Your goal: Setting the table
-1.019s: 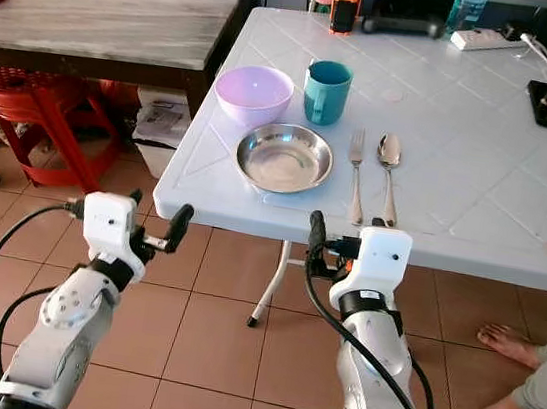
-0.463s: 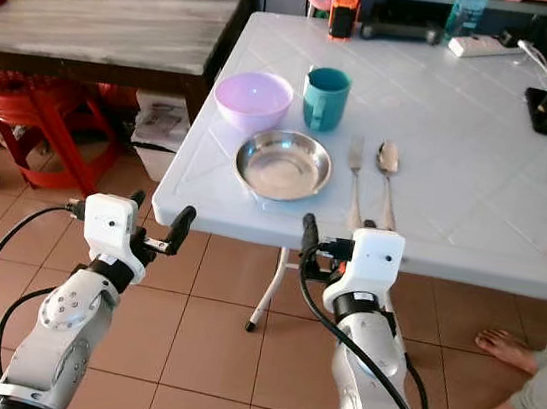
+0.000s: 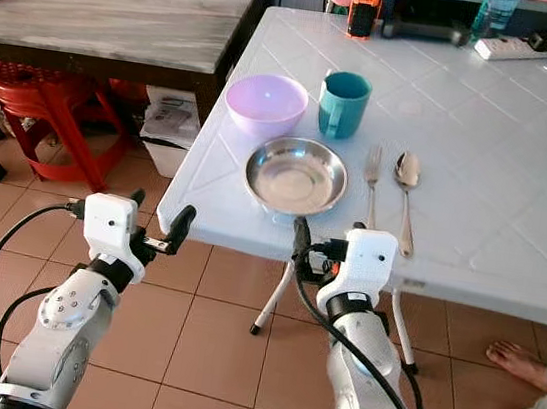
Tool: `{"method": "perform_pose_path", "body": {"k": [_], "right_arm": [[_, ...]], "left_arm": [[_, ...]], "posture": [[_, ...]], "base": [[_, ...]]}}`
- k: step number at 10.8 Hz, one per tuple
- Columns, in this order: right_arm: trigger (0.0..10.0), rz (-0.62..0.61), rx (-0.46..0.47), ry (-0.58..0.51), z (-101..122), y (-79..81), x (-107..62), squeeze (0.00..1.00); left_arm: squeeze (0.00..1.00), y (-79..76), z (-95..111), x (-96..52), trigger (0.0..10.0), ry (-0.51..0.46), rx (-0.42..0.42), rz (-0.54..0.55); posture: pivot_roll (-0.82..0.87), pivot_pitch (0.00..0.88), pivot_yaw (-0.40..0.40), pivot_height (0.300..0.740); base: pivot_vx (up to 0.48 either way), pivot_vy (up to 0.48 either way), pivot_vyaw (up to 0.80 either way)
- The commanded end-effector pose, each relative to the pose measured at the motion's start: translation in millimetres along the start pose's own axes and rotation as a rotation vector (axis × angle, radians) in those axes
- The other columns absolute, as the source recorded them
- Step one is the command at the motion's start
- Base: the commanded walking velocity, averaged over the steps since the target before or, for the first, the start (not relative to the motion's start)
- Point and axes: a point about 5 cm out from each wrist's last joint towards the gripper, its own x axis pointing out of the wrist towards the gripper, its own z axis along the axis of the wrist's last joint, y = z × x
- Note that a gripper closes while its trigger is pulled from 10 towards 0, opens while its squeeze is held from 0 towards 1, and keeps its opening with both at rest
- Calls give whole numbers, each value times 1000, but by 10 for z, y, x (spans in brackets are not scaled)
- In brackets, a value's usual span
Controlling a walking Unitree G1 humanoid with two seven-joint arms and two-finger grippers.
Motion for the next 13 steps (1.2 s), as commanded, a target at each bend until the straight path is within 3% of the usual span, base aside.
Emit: {"method": "perform_pose_path", "body": {"k": [1,5,10,13], "right_arm": [[10000,22,-21,-24,30,51,6,0],[10000,19,-4,-55,69,30,19,0],[10000,-59,106,-74,76,-115,-106,0],[10000,-111,49,-59,6,-208,-247,0]], "left_arm": [[0,20,15,-18,10000,1,10,-5],[0,-4,-2,-15,10000,8,7,-14],[0,12,-27,-40,10000,16,11,-14],[0,21,-36,-47,10000,19,11,-15]], "posture": [[-31,126,75,740],[-37,127,78,740],[-44,127,75,740],[-56,129,82,740]], "base": [[274,0,0],[293,0,0],[311,0,0],[351,0,0]]}}
